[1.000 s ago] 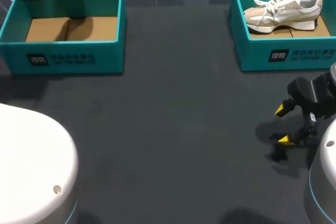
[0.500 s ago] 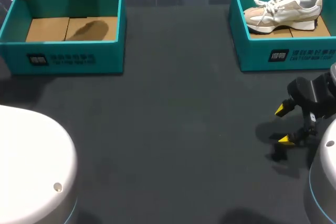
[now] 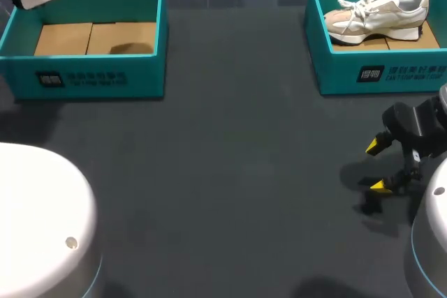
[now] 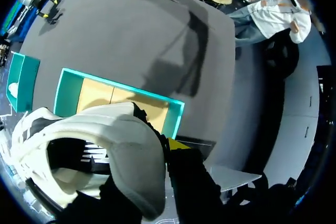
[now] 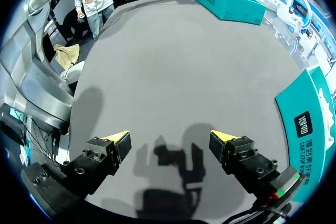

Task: Take the shoe out of the shoebox, open the shoe tongue, remove and reinsert the insole, then place the shoe into the shoebox

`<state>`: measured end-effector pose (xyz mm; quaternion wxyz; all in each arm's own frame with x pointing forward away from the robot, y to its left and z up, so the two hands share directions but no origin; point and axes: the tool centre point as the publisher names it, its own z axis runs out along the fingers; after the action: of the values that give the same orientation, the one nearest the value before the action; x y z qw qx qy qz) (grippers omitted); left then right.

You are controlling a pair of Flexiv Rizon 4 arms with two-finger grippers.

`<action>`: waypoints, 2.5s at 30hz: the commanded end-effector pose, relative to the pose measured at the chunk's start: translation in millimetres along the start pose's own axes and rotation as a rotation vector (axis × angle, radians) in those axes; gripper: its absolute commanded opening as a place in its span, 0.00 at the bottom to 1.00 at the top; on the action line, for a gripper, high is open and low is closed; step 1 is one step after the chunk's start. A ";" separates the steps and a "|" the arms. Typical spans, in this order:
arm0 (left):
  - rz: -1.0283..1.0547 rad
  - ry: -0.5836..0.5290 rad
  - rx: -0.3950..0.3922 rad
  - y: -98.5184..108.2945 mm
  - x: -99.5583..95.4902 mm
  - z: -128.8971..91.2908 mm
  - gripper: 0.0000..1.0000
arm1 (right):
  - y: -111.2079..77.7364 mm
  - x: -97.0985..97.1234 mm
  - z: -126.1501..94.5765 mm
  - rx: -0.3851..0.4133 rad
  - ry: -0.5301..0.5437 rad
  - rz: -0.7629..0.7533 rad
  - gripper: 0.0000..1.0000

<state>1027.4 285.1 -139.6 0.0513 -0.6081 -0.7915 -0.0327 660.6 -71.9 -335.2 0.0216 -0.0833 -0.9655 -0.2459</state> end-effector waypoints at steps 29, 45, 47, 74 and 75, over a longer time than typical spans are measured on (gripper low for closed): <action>0.401 0.067 -0.079 50.1 12.7 66.9 0.00 | -0.2 1.6 -0.6 0.002 -0.002 0.000 1.00; 0.421 0.080 -0.088 54.3 7.1 72.6 0.00 | -0.2 1.6 -0.6 0.002 -0.002 0.000 1.00; 0.421 0.095 -0.097 56.8 3.9 76.9 0.00 | -0.2 1.6 -0.6 0.002 -0.002 0.000 1.00; 0.488 0.218 -0.054 46.4 -24.3 153.9 0.00 | -0.2 1.6 -0.6 0.002 -0.002 0.000 1.00; 0.485 0.217 -0.050 46.3 -24.8 154.8 0.00 | -0.2 1.6 -0.6 0.002 -0.002 0.000 1.00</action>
<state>1069.0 291.8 -296.3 0.1250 -0.7749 -0.6104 -0.1061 660.6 -71.9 -335.2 0.0216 -0.0833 -0.9655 -0.2459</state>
